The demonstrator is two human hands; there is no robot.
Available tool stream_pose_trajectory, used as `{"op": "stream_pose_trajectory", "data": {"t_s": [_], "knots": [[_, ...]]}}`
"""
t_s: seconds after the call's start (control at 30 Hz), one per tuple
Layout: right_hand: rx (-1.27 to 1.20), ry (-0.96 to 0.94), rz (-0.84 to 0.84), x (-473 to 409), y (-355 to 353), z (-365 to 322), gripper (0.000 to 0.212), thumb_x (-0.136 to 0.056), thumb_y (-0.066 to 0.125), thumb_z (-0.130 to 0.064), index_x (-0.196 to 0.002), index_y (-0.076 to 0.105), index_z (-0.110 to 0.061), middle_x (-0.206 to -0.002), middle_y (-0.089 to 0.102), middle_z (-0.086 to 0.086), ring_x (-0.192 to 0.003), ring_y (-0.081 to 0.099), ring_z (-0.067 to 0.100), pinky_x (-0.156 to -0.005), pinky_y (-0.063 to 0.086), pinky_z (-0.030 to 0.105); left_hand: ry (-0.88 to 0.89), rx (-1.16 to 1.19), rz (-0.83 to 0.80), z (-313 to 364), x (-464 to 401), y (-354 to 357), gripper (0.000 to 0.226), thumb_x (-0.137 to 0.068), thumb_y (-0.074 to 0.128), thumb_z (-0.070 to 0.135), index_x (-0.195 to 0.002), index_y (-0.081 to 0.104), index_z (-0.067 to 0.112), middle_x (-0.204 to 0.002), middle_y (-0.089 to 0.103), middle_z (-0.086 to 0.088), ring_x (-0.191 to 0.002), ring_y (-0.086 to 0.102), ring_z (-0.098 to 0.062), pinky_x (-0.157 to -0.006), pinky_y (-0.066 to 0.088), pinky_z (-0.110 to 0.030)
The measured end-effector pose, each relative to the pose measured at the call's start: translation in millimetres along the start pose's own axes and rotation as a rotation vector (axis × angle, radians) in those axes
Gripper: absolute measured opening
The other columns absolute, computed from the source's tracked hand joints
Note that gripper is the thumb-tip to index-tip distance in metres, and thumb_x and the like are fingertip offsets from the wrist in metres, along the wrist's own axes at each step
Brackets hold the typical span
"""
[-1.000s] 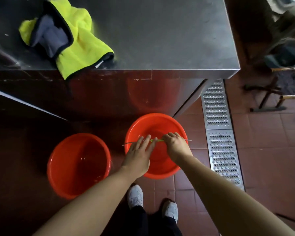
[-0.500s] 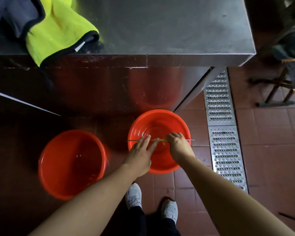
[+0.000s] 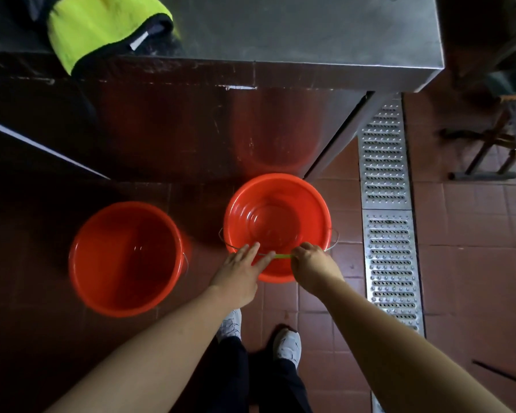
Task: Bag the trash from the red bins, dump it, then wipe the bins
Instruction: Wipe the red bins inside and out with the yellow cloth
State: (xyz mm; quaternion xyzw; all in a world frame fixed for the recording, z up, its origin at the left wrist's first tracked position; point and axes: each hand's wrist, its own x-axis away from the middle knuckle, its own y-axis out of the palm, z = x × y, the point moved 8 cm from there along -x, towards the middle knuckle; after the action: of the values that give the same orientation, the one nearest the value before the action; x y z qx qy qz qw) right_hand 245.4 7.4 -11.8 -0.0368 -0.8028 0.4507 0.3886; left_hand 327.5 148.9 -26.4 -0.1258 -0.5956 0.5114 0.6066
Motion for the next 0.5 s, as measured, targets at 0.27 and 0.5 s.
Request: {"op": "stream_pose_trajectory", "data": {"t_s": [0.27, 0.5], "knots": [[0.108, 0.069, -0.376, 60, 58, 6, 0.054, -0.098, 0.042, -0.019, -0.150, 0.040, -0.031, -0.152, 0.046, 0.005, -0.133, 0.051, 0.031, -0.103, 0.048, 0.041, -0.107, -0.024, -0.177, 7, 55, 34, 0.078, -0.093, 0.047, 0.016, -0.157, 0.007, 0.033, -0.164, 0.005, -0.009, -0.150, 0.006, -0.030, -0.120, 0.013, -0.048], [0.181, -0.088, -0.256, 63, 26, -59, 0.054, -0.096, 0.043, -0.018, -0.148, 0.041, -0.029, -0.142, 0.052, 0.006, -0.124, 0.055, 0.035, -0.094, 0.049, 0.041, -0.239, 0.072, -0.001, -15, 102, 5, 0.078, -0.093, 0.049, 0.021, -0.156, 0.006, 0.035, -0.165, 0.005, -0.007, -0.150, 0.006, -0.030, -0.120, 0.016, -0.048]]}}
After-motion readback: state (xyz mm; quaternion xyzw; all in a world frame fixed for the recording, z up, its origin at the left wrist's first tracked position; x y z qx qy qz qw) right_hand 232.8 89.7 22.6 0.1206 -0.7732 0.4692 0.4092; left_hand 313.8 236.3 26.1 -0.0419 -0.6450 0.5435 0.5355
